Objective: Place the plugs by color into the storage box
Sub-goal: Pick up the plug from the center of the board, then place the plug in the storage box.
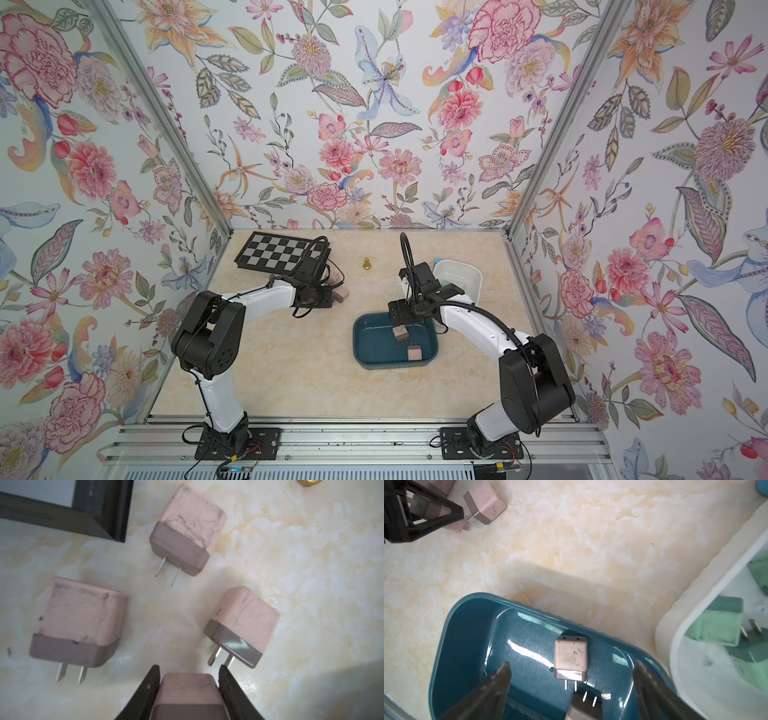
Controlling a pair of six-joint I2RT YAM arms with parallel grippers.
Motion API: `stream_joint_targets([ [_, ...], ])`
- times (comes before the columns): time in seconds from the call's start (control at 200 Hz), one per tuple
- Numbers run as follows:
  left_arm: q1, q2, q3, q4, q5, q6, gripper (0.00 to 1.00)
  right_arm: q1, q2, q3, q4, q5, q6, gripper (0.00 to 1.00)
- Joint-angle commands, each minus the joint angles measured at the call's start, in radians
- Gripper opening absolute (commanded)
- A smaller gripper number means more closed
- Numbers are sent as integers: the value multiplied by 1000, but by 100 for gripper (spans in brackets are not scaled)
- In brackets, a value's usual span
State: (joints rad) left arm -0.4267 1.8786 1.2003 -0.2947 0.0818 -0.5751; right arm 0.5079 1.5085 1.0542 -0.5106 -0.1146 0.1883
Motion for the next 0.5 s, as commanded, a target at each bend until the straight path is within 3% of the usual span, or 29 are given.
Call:
stream_joint_targets([
  [0.0,-11,-81,-6,-38,-25,2,39,-15,-22,-23,-19,-20,7,93],
  [0.2,-65,-147,20,-92,-37,-21,39,-66,-27,-39,-17,-34,4,93],
  [0.495,-293,-124,107,-94,-12,-149,40,-117,-40,-65,-17,-48,-13,93],
])
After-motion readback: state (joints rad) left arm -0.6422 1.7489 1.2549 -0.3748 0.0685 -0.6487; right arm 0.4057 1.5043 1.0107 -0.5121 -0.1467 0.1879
